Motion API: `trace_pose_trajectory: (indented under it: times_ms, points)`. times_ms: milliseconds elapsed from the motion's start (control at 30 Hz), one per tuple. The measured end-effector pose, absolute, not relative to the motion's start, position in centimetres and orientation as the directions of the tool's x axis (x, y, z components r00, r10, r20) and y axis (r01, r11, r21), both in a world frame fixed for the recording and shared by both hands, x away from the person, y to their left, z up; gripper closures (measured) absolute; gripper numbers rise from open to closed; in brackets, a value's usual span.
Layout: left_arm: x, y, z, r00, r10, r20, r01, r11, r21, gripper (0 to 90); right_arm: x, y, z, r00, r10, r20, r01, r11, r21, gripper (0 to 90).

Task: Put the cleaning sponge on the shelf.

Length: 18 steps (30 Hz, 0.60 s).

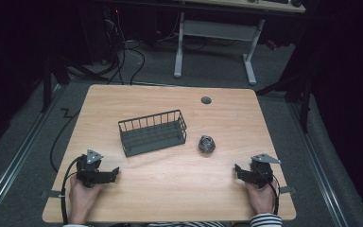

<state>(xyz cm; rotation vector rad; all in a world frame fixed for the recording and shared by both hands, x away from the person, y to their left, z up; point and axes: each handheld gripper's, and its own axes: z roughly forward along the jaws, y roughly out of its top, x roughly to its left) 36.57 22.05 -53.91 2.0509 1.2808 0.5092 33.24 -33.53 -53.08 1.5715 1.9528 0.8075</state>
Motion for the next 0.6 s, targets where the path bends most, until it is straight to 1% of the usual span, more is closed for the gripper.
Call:
trace_pose_trajectory:
  times_ms: [333, 433, 600]
  points:
    - [36.55, 22.08, -53.86, 0.444, 0.896, -0.018, 0.641, -0.304, 0.704, 2.3, 33.22, -33.47, -53.10, -0.200, 0.980, -0.018, 0.679, 0.152, 0.718, 23.5]
    - [36.54, 22.21, -53.82, 0.437, 0.899, -0.023, 0.640, -0.293, 0.710, 5.1, 33.22, -33.46, -53.10, -0.200, 0.980, -0.017, 0.679, 0.151, 0.719, 23.6]
    - [36.57, 22.34, -53.78, 0.435, 0.900, -0.035, 0.641, -0.282, 0.714, 6.1, 33.21, -33.46, -53.09, -0.200, 0.980, -0.017, 0.679, 0.151, 0.718, 23.7]
